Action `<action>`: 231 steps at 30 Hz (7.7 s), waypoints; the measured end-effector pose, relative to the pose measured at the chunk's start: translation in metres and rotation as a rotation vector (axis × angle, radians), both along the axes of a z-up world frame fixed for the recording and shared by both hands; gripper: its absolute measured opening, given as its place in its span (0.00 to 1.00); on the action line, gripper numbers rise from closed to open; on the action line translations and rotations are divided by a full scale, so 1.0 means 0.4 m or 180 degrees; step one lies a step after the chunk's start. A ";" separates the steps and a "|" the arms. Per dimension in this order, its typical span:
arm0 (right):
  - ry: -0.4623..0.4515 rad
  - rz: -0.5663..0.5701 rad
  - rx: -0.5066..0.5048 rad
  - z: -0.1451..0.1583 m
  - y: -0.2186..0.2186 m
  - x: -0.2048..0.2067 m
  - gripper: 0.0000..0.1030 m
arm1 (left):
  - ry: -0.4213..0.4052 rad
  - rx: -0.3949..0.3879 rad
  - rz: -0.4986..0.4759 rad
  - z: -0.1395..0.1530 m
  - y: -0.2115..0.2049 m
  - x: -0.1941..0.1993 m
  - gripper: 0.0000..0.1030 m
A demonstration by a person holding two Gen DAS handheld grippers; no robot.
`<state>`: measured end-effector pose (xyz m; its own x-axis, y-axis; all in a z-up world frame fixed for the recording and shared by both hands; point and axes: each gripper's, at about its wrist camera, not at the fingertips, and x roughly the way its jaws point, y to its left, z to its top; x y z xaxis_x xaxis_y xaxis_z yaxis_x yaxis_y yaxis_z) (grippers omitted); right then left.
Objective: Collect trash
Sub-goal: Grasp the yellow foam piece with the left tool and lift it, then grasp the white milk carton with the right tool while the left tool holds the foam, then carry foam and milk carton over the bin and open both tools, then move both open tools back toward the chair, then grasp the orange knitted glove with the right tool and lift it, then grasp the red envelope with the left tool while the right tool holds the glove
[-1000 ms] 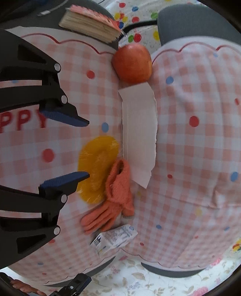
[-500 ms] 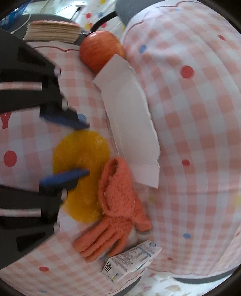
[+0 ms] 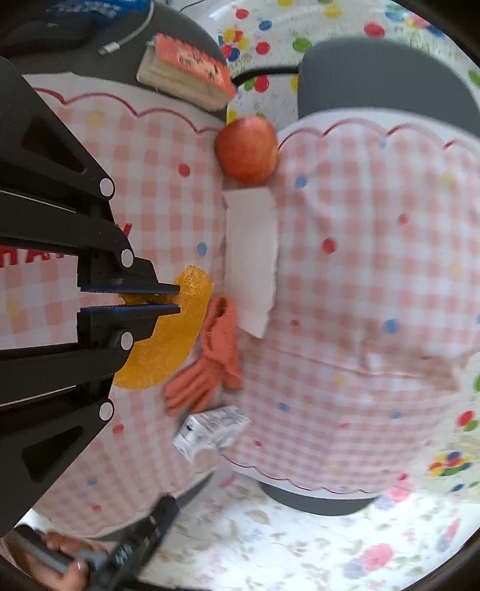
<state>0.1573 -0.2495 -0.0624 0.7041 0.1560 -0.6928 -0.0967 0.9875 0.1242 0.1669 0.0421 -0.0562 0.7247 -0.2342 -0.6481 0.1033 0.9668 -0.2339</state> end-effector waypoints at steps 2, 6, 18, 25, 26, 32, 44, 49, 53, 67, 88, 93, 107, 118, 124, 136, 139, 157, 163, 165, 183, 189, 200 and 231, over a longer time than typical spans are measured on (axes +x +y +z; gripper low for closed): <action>0.0029 -0.0015 0.0033 -0.011 0.010 0.016 0.66 | -0.0057 -0.0002 0.0020 0.015 0.004 -0.007 0.05; 0.0097 -0.0114 0.0075 -0.043 0.030 0.080 0.79 | -0.0115 0.0035 -0.0007 0.027 -0.007 -0.005 0.05; 0.0317 -0.0543 0.0219 -0.111 0.044 0.228 0.79 | -0.0020 0.0095 -0.0028 -0.031 -0.033 0.038 0.05; 0.0356 -0.0699 0.0515 -0.127 0.012 0.217 0.74 | 0.0040 0.0081 -0.0086 -0.038 -0.048 0.018 0.05; 0.0370 -0.0690 0.0538 -0.127 0.009 0.212 0.73 | 0.0039 0.0086 -0.0095 -0.036 -0.052 0.013 0.05; 0.0141 -0.0391 0.0102 -0.053 0.035 0.124 0.66 | -0.0036 0.0108 -0.0146 -0.006 -0.073 -0.045 0.05; -0.0175 -0.0266 -0.0052 0.090 -0.050 -0.219 0.66 | -0.0572 0.0028 -0.0552 0.095 -0.195 -0.261 0.05; -0.0339 -0.0326 -0.0111 0.129 -0.088 -0.352 0.66 | -0.0726 0.0013 -0.0809 0.115 -0.271 -0.349 0.05; -0.0421 -0.0436 -0.0165 0.147 -0.123 -0.456 0.66 | -0.0754 -0.0051 -0.1041 0.109 -0.338 -0.419 0.05; -0.0328 -0.0971 -0.0441 0.083 -0.233 -0.766 0.66 | -0.0578 -0.0132 -0.1715 0.009 -0.528 -0.621 0.05; -0.0028 -0.1614 -0.0208 -0.029 -0.431 -0.936 0.67 | -0.0302 0.0010 -0.2513 -0.096 -0.815 -0.670 0.13; -0.0007 -0.1689 -0.0139 -0.038 -0.454 -0.932 0.70 | -0.0266 -0.0041 -0.2489 -0.104 -0.812 -0.659 0.61; -0.0167 -0.1598 -0.0263 0.034 -0.403 -0.919 0.70 | -0.0156 -0.0044 -0.2092 -0.090 -0.674 -0.622 0.61; -0.0309 -0.1267 -0.0294 0.086 -0.318 -0.824 0.70 | -0.0326 -0.0070 -0.1621 -0.004 -0.506 -0.572 0.61; -0.0326 -0.0897 -0.0272 0.101 -0.239 -0.711 0.70 | -0.0321 -0.0054 -0.1199 0.006 -0.400 -0.512 0.61; -0.0328 -0.0285 -0.0208 0.129 -0.074 -0.462 0.70 | -0.0246 0.0246 -0.0213 0.041 -0.137 -0.389 0.68; -0.0349 -0.0149 -0.0185 0.140 -0.033 -0.402 0.70 | -0.0218 0.0319 -0.0043 0.055 -0.089 -0.362 0.70; -0.0236 0.0265 -0.0340 0.099 0.120 -0.147 0.69 | -0.0012 0.0642 0.0332 0.043 0.036 -0.176 0.71; -0.0138 0.0307 -0.0334 0.024 0.146 -0.024 0.69 | -0.0044 0.0771 0.0512 0.016 0.080 -0.096 0.75; -0.0083 0.0368 -0.0326 -0.002 0.158 0.017 0.69 | -0.0023 0.0737 0.0545 0.007 0.088 -0.077 0.80; 0.0619 0.0915 -0.0341 -0.156 0.299 0.317 0.19 | 0.0172 0.0592 0.0521 -0.037 0.089 0.016 0.80; 0.0589 0.1183 -0.0387 -0.129 0.339 0.199 0.15 | 0.0184 0.0565 0.0521 -0.036 0.099 -0.005 0.80; 0.0106 0.0299 -0.0590 -0.013 0.108 0.066 0.15 | 0.0207 0.0475 0.0430 -0.057 0.120 0.034 0.78; 0.0098 0.0218 -0.0332 -0.050 0.090 0.086 0.15 | 0.0215 0.1576 -0.0468 -0.119 -0.015 0.213 0.06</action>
